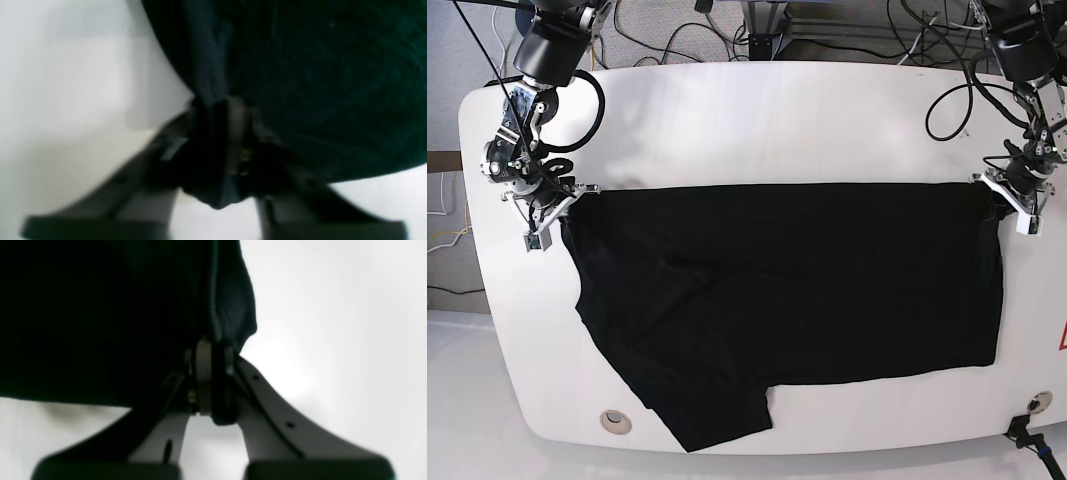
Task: Fold the T-shirt properly
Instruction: 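Release the folded edge and regrasp the shirt's folded edge with both grippers, then drag the folded shirt with both grippers back toward the robot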
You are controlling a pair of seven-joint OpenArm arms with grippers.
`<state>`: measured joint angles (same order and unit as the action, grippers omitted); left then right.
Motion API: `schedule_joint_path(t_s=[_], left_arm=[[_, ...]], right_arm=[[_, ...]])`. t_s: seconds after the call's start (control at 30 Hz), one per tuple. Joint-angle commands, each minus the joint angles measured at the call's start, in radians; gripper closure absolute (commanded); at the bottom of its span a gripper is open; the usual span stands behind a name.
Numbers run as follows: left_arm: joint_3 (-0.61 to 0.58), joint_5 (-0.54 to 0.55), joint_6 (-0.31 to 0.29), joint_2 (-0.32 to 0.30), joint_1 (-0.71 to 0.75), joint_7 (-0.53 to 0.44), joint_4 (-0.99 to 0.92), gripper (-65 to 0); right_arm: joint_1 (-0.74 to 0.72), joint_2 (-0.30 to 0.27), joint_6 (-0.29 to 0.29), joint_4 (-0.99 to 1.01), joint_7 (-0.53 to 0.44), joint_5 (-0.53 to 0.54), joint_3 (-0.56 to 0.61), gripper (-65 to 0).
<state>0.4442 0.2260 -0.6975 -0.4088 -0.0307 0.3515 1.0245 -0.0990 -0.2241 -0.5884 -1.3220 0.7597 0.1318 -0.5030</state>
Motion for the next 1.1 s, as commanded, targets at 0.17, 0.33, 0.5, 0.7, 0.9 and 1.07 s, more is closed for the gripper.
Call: schedule_joint_path(t_s=[0.17,0.33,0.5,0.7,0.9,1.07], left_arm=[[0.002,-0.01,-0.001,-0.017,0.058,0.028,0.032,-1.4],[0.002,-0.009,-0.001,-0.023,0.179,0.028,0.104,-1.2],[0.003,-0.009,-0.001,-0.025,0.338,0.028,0.234,-1.0],[0.025,-0.007,-0.001,-0.023,0.496,0.028,0.353,-1.0],[0.112,-0.012,-0.001,-0.023,0.558,0.03,0.377,-1.2],[0.143,-0.014,-0.001,-0.032,0.562,0.031,0.377,-1.4]], right_arm=[[0.034,-0.008,-0.008,-0.038,0.016,-0.01,-0.001,0.0],[0.172,0.004,-0.008,-0.184,0.017,-0.008,-0.001,0.0],[0.339,0.044,-0.008,-0.36,0.079,-0.008,-0.001,0.0],[0.531,0.088,-0.008,-0.534,0.083,-0.01,-0.001,0.0],[0.617,0.088,-0.008,-0.574,0.077,-0.01,-0.003,0.0],[0.634,0.084,-0.008,-0.574,0.077,-0.01,-0.003,0.0]])
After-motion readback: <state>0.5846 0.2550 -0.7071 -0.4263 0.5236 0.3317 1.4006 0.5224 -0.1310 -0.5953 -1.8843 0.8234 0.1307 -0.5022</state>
